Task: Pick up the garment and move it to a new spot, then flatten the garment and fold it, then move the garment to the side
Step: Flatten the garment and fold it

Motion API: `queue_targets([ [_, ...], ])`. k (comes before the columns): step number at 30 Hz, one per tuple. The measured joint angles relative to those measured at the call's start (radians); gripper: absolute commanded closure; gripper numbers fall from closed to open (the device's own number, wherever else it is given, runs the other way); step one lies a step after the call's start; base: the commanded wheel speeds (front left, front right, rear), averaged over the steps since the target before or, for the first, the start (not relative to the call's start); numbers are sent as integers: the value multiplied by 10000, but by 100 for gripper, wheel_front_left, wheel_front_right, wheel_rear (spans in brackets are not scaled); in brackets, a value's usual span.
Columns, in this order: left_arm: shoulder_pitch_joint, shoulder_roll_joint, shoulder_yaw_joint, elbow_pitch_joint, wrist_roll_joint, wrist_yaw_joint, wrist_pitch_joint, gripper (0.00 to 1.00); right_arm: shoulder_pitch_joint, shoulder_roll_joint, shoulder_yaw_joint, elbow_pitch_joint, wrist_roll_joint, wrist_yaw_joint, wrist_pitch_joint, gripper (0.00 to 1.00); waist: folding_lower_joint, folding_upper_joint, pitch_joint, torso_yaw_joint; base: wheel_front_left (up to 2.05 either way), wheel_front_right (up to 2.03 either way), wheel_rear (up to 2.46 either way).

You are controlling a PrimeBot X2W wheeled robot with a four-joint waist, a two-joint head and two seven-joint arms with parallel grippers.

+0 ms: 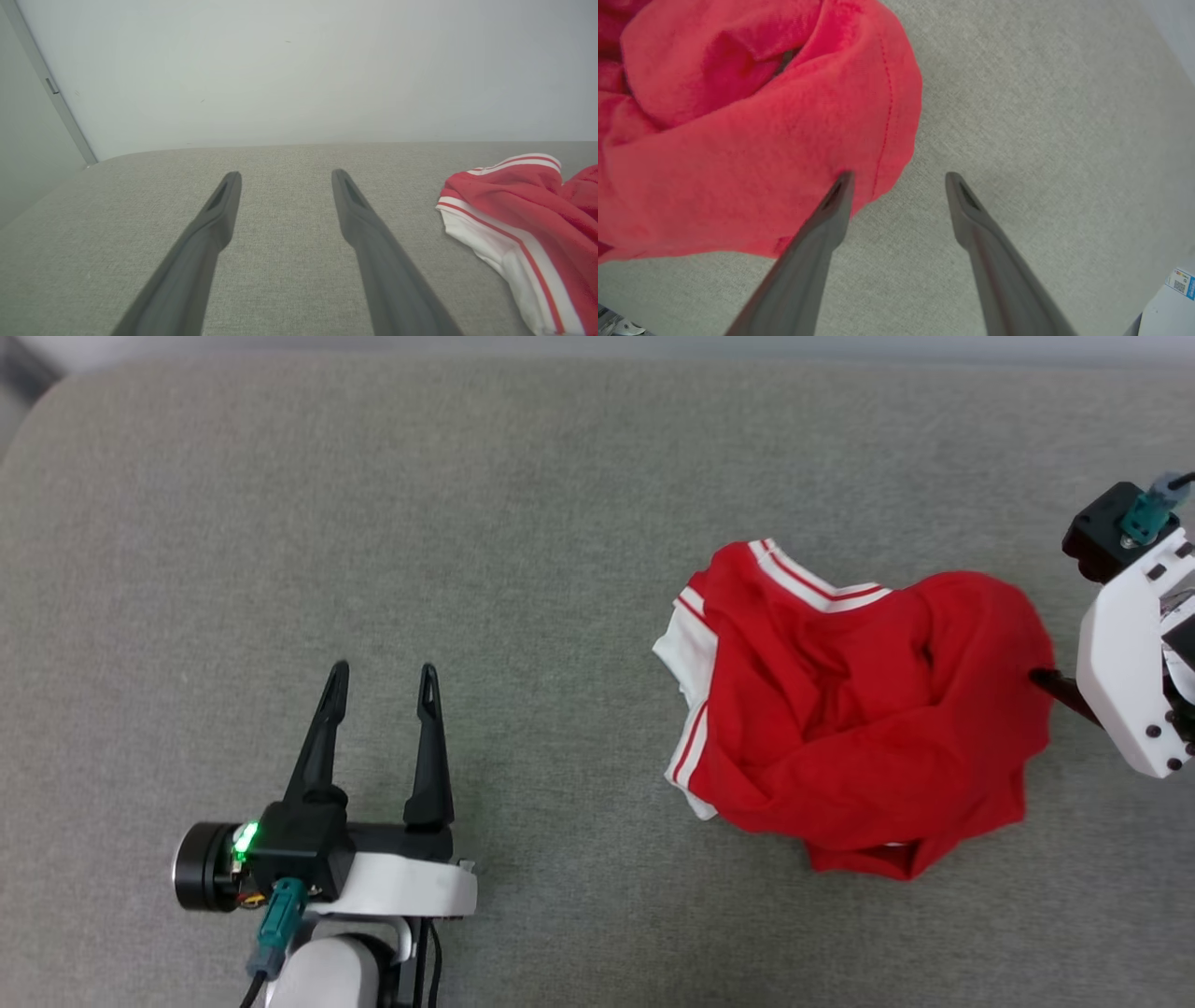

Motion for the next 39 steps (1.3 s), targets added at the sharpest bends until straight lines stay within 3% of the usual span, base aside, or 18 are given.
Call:
queue_targets([
  [6,-360,-4,-324,-186,-188,194,0,0,-337,334,508,748,491,0,201,0,0,0,704,373,0,0,0],
  [14,-498,-4,-460,-115,-336,397,0,0,-537,151,1507,1072,986,-10,67,0,-1,0,1057,729,0,0,0],
  [15,-500,-4,-472,-88,-337,401,0,0,-590,142,1622,1143,1011,-8,-46,75,-1,0,1029,732,0,0,0],
  [16,-500,-6,-474,-56,-337,403,0,0,-637,140,1741,1210,1007,-8,-182,100,-1,0,992,731,0,0,0],
  [22,-274,-6,-311,184,-330,433,0,0,-859,349,2313,1632,1060,0,-1227,100,-1,0,501,609,0,0,0],
  [26,114,-12,-199,295,-288,414,0,0,-1089,203,2591,1081,1204,0,-2171,100,-1,0,-73,447,0,0,0],
  [32,698,-10,123,368,-293,418,0,0,-958,-1064,2617,-435,1427,-2,-3200,100,-1,0,-916,29,0,0,0],
  [39,1181,-12,253,347,-301,428,0,0,1276,-2656,1893,-1522,1818,-2,-3952,100,-2,0,-1571,-572,0,0,0],
])
